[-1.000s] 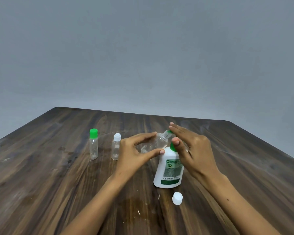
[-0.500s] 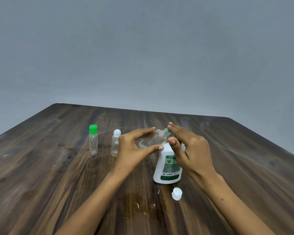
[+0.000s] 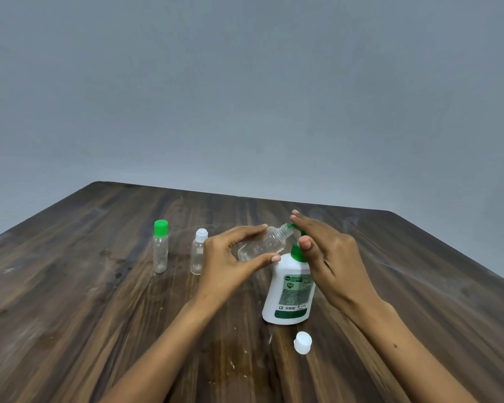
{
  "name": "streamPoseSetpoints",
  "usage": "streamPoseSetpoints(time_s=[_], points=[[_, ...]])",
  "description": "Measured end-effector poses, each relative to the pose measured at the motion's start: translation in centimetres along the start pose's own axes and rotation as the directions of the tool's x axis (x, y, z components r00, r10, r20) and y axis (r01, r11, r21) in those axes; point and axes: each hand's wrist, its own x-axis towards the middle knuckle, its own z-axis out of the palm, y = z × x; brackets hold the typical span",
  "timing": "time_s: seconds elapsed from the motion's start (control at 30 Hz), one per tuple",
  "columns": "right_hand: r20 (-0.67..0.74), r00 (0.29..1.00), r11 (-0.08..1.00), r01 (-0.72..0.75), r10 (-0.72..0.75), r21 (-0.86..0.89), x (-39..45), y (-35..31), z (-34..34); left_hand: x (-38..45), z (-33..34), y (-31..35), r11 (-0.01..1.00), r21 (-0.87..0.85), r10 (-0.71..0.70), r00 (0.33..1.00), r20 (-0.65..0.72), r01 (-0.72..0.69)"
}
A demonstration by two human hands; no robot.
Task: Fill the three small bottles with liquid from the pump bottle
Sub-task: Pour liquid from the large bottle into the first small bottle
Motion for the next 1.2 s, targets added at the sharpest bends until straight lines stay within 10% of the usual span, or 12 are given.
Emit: streamPoseSetpoints(time_s=[0.73, 1.2], points=[[0.057, 0.998, 0.938, 0.031, -0.012, -0.346, -1.3, -0.8, 1.3, -0.2, 0.2, 0.2, 1.000, -0.015, 0.019, 0.999, 0.036, -0.019], [-0.130, 0.991, 0.986, -0.025, 0.003, -0.167, -1.1, -0.4, 2.2, -0.2, 0.2, -0.2, 1.000, 0.006, 0.010, 1.000, 0.003, -0.010]])
